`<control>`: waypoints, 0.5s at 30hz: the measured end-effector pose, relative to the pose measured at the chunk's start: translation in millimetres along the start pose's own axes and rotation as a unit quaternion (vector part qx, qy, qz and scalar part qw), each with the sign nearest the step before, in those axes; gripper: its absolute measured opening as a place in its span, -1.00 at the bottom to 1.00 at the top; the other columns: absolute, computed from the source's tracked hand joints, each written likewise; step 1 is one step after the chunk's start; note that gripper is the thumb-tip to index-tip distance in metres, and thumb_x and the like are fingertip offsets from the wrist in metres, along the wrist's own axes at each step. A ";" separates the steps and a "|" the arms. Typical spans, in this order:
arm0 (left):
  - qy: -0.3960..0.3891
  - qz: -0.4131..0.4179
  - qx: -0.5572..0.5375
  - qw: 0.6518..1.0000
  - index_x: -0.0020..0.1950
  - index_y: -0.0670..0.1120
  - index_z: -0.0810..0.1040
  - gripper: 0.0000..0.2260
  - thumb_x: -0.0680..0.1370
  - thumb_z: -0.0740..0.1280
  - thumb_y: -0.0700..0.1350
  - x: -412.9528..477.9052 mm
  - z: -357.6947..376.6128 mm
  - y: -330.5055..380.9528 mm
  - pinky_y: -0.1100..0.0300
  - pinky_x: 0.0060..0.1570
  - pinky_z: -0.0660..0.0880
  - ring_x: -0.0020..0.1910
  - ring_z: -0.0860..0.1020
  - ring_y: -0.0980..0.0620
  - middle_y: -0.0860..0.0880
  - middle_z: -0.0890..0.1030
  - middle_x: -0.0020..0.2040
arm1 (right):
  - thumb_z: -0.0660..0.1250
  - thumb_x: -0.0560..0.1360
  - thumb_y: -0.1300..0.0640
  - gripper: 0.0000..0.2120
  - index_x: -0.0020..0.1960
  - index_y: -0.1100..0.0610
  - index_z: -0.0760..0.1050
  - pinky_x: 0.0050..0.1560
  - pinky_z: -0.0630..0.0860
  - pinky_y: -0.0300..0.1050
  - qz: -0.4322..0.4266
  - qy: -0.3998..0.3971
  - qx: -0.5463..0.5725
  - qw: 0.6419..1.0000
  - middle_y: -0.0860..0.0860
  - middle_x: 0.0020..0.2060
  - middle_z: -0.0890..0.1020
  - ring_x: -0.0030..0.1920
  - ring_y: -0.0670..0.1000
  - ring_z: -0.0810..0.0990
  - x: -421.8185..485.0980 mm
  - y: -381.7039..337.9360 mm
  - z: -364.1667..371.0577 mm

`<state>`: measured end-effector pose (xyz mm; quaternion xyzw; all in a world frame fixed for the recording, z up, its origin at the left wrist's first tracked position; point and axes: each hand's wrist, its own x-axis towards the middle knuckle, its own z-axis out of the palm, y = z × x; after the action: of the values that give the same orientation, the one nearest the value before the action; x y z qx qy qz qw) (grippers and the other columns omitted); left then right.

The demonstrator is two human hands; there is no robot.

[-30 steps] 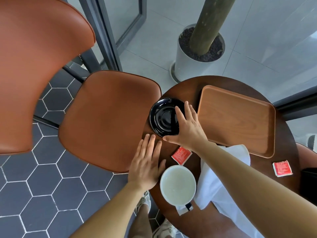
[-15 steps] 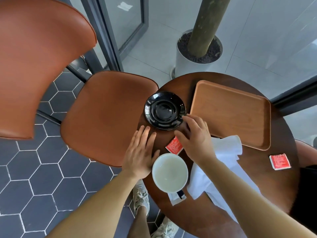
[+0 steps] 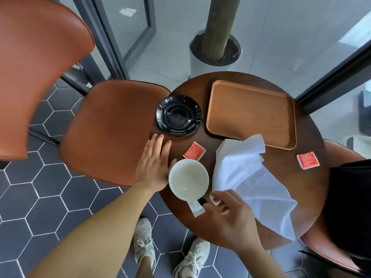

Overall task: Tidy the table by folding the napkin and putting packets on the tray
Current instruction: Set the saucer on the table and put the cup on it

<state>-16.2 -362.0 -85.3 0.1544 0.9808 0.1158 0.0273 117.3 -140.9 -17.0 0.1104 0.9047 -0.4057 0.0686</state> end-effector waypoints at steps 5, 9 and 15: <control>0.007 -0.004 -0.018 1.000 0.54 -0.20 0.25 -0.44 0.66 0.03 0.13 0.9 -0.5 1.3 -0.17 0.56 0.04 0.60 0.02 -0.24 -0.28 0.18 0.57 | 0.48 0.30 -0.18 -0.75 -0.08 -0.18 0.52 -0.27 0.56 -0.25 0.018 0.031 -0.073 0.997 -0.28 -0.13 0.52 -0.20 -0.21 0.59 2.6 10.4 27.3; 0.009 -0.001 -0.011 1.000 0.54 -0.19 0.24 -0.44 0.67 0.04 0.14 -0.4 2.6 -1.0 -0.16 0.56 0.04 0.61 0.01 -0.23 -0.27 0.17 0.58 | 0.51 0.30 -0.19 -0.78 -0.19 -0.16 0.51 -0.31 0.51 -0.30 0.018 0.051 -0.091 0.994 -0.28 -0.25 0.50 -0.25 -0.20 0.57 3.8 8.3 35.5; 0.013 0.006 -0.009 1.000 0.54 -0.20 0.24 -0.43 0.66 0.02 0.16 -0.8 3.6 -1.9 -0.17 0.56 0.04 0.61 0.01 -0.24 -0.28 0.18 0.57 | 0.39 0.40 -0.08 -0.83 -0.28 -0.03 0.49 -0.35 0.43 -0.26 -0.016 0.039 -0.075 0.996 -0.15 -0.31 0.51 -0.32 -0.09 0.52 6.7 0.9 30.4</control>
<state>-15.7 -363.2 -89.3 0.1582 0.9791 0.1267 0.0153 112.2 -162.2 -39.1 0.1066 0.9363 -0.3328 0.0349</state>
